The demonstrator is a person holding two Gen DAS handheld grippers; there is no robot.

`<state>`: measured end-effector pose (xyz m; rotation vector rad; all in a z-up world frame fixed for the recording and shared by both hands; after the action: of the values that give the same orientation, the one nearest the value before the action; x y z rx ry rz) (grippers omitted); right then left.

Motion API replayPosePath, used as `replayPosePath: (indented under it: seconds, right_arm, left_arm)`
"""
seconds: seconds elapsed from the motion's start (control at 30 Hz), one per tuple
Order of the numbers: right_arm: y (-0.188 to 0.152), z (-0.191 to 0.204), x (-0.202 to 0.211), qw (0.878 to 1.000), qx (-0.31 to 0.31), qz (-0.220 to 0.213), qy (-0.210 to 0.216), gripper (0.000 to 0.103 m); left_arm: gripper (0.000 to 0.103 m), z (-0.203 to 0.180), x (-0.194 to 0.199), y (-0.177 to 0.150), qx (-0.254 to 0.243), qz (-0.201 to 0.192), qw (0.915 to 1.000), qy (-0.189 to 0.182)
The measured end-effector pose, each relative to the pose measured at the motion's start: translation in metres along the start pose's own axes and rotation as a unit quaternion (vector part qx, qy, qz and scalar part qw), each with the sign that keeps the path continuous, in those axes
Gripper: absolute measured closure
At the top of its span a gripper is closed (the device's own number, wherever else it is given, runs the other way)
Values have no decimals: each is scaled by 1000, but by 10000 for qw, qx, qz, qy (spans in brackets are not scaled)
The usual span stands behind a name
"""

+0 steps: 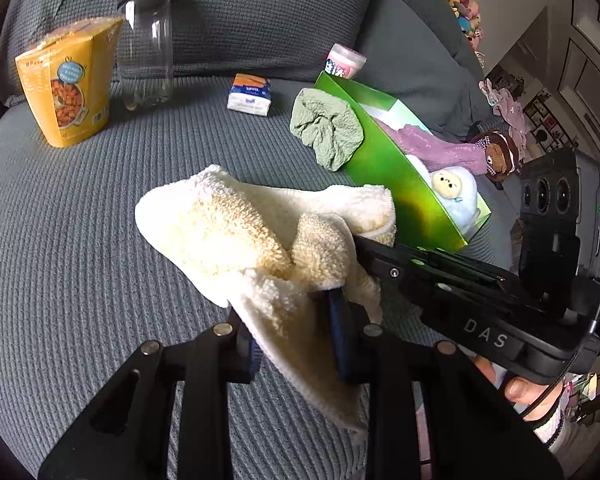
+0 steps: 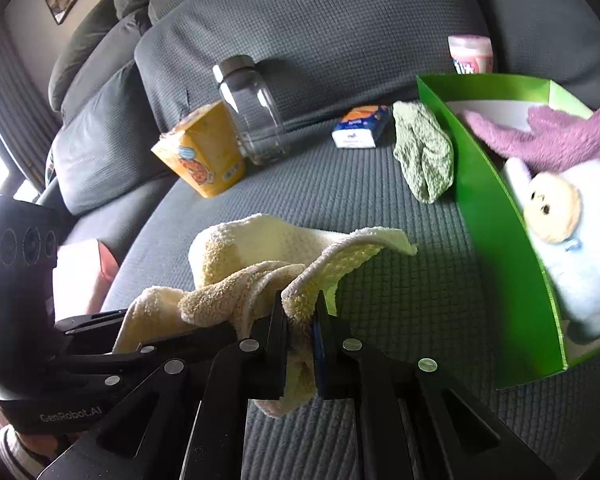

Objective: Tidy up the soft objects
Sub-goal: 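Hold the cream towel raised above the sofa with the right gripper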

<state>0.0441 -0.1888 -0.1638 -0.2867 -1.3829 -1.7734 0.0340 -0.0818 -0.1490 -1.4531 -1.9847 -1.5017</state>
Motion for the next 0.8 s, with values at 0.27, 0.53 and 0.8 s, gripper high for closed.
replayPosePath:
  seconds: [0.27, 0.53, 0.8]
  right_arm:
    - [8, 14, 21, 9996, 82, -252, 33, 91]
    - [11, 22, 36, 9991, 115, -396, 85, 91]
    - [12, 22, 41, 9987, 102, -460, 169, 91]
  left_arm:
    - [77, -11, 20, 8, -71, -233, 9997, 35]
    - [77, -17, 30, 10, -80, -334, 9994, 44]
    - [76, -20, 33, 9, -105, -347, 9993, 93]
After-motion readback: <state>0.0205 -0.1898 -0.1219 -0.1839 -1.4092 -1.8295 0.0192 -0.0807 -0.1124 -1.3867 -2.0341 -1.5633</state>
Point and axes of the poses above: each gripper's, at about its wrist camera, not at the fingertips, and x roughly against the way its jaws point, z to its left, y to its top, the point moved 6 cm from there along -x, roughly the way its jaws point, and after that the axes turned 2 degrees about -z, right-handed, at the moved point
